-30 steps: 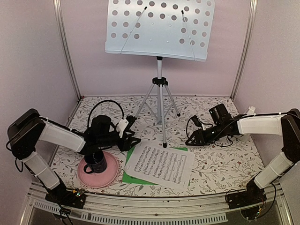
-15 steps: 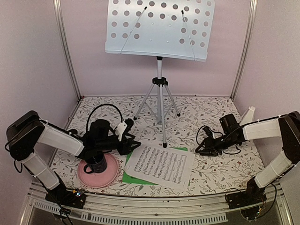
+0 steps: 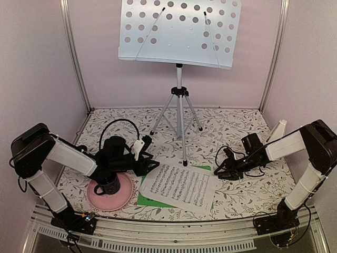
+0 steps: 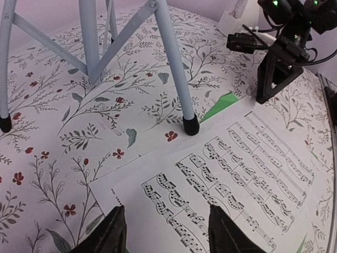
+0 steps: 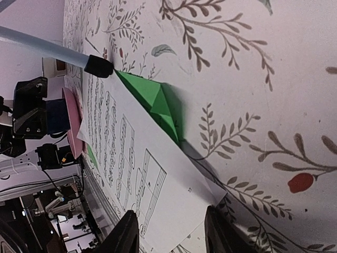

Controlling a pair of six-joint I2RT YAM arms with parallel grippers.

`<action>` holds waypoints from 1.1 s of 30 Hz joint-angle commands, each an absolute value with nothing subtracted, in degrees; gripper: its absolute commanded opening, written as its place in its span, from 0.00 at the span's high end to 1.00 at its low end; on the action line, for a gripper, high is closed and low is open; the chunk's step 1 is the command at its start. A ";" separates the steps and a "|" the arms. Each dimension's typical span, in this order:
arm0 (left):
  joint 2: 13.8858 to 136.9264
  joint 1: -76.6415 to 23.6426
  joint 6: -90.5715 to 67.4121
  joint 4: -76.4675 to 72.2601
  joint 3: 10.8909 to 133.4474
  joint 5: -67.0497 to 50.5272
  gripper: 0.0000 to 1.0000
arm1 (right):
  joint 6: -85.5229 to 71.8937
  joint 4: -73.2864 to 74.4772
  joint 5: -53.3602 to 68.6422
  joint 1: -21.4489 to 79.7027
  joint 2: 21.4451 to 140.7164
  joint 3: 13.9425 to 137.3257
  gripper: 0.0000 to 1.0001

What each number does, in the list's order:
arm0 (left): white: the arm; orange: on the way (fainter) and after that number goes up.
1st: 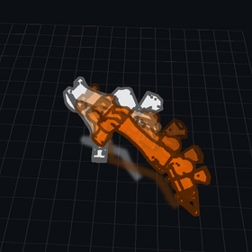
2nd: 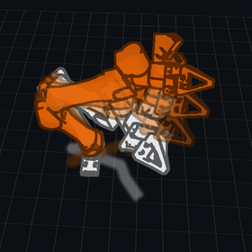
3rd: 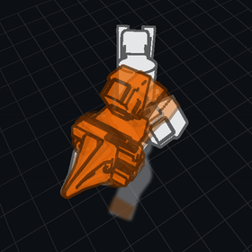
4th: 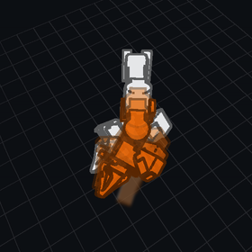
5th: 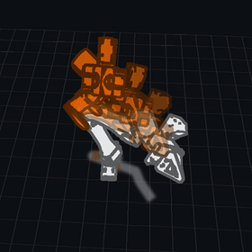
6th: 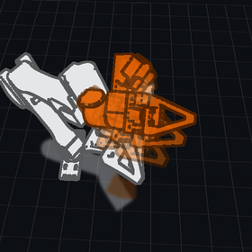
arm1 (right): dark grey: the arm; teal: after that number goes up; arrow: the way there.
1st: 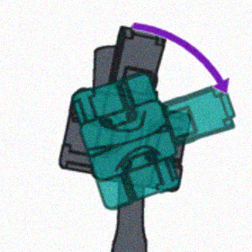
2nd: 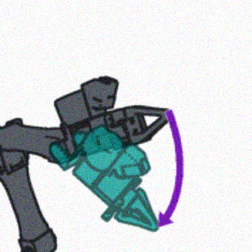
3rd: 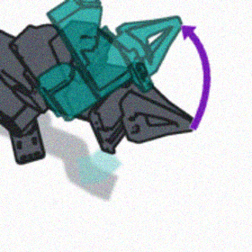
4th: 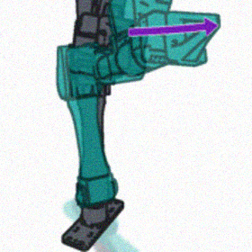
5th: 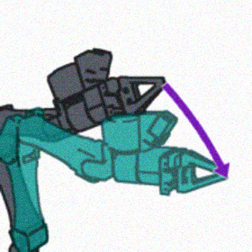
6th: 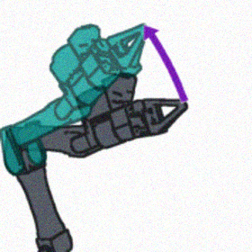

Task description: Set up the instrument practice props

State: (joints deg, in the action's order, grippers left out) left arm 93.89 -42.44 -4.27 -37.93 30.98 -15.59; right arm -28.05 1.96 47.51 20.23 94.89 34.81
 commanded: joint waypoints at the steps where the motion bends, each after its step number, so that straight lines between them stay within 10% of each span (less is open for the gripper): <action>1: 95.33 -43.67 -5.23 -39.64 31.74 -14.46 0.47 | -29.38 5.34 42.29 20.50 89.25 33.66 0.53; 8: 95.42 -43.81 -6.82 -38.56 31.56 -13.60 0.48 | -28.04 11.95 35.16 20.01 86.53 34.74 0.45; 33: 104.47 -45.64 -10.41 -44.91 32.90 -14.50 0.52 | -39.29 -13.57 49.53 22.90 87.20 31.60 0.69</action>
